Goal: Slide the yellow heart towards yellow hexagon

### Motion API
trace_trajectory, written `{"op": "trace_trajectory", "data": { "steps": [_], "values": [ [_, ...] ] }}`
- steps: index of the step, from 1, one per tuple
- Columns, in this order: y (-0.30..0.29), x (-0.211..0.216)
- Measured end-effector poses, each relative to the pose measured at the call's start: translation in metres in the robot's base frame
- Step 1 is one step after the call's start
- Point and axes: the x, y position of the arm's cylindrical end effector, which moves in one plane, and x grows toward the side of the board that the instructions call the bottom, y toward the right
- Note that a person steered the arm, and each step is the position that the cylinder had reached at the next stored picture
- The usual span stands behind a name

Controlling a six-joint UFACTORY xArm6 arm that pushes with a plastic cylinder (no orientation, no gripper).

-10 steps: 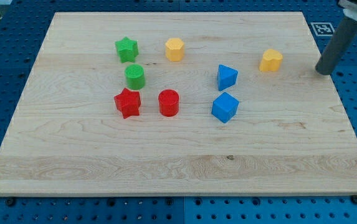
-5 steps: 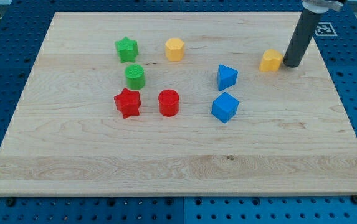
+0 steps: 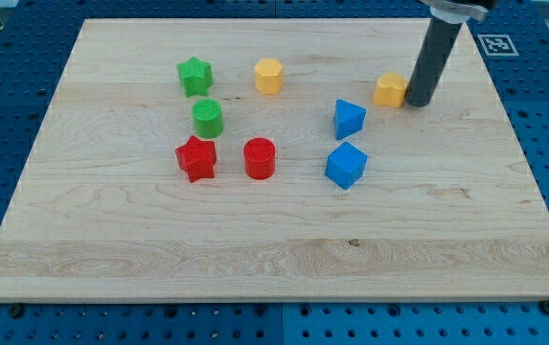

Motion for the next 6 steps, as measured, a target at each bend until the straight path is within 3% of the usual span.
{"op": "trace_trajectory", "data": {
  "steps": [3,6],
  "values": [
    [-0.051,-0.011],
    [-0.046,-0.027]
  ]
}}
